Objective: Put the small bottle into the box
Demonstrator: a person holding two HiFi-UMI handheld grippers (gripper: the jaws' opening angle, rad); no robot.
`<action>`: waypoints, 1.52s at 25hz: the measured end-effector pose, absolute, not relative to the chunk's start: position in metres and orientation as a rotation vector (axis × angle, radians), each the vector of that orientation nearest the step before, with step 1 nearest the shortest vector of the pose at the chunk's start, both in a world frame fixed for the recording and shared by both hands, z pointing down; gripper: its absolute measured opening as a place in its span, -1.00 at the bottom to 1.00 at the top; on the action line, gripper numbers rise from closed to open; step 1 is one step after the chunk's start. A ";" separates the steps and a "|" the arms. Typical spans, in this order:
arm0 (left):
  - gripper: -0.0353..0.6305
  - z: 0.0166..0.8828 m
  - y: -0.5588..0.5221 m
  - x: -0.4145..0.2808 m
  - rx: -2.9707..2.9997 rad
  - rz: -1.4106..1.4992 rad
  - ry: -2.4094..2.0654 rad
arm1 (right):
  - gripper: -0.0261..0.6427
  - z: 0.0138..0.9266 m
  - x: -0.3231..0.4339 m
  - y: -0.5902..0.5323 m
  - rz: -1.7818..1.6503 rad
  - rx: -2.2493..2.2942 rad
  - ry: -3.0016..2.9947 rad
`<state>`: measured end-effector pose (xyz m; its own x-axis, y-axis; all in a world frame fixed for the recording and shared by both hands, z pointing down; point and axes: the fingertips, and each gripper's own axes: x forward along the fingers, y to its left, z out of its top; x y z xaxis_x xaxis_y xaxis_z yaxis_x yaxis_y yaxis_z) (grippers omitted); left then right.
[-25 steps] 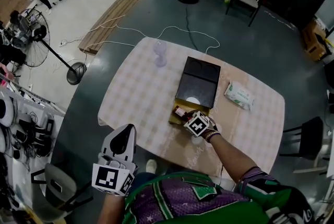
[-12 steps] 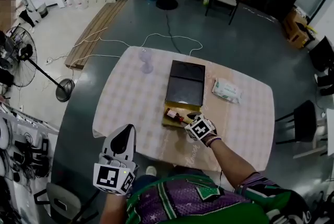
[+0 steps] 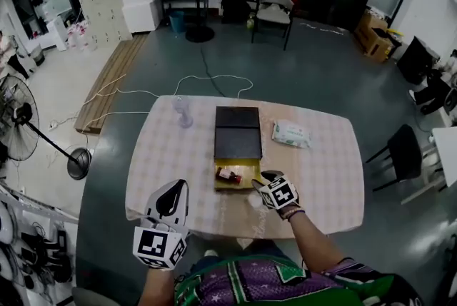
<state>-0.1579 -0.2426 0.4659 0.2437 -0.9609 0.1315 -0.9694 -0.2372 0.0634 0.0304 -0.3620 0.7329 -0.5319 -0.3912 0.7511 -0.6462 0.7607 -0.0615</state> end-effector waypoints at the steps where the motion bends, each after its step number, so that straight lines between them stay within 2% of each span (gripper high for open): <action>1: -0.82 0.462 -0.244 -0.155 2.387 0.094 -1.841 | -0.39 0.723 0.036 -0.361 0.441 0.807 -2.209; 18: -0.82 0.416 -0.240 -0.156 2.597 0.031 -1.675 | -0.42 0.572 0.080 -0.307 0.521 1.274 -2.439; 29: -0.82 0.411 -0.200 -0.171 2.622 -0.014 -1.600 | -0.44 0.484 0.076 -0.245 0.400 1.424 -2.541; 38: -0.82 0.383 -0.200 -0.171 2.655 -0.084 -1.652 | -0.45 0.400 0.055 -0.256 0.231 1.422 -2.729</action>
